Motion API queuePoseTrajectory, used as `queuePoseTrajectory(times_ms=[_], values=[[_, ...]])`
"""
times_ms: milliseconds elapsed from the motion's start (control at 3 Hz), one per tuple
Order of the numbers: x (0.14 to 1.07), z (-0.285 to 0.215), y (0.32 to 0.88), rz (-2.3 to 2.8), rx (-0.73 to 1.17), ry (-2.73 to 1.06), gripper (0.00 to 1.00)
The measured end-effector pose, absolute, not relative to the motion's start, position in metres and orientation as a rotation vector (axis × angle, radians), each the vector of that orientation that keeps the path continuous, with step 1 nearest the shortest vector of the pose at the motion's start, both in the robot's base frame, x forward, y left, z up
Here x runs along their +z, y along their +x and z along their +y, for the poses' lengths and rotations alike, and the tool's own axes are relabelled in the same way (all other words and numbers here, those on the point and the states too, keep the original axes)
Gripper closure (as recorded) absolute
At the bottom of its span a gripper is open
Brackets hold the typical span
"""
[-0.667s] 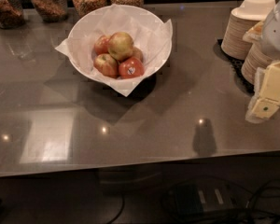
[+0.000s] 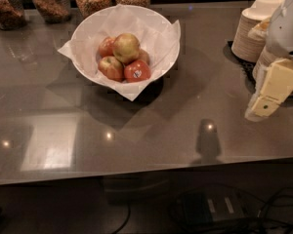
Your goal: Pick apple from white bowl
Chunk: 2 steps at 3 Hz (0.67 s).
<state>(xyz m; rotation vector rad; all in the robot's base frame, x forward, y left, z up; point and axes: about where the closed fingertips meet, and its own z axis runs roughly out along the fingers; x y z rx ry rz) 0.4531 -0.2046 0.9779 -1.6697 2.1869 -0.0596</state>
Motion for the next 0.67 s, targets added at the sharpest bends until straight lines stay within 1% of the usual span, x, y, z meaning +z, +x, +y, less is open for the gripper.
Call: queuePoseTrajectory(times_ms=[667], values=[[0.982,-0.166,0.499,2.085,0.078,-1.486,0.00]])
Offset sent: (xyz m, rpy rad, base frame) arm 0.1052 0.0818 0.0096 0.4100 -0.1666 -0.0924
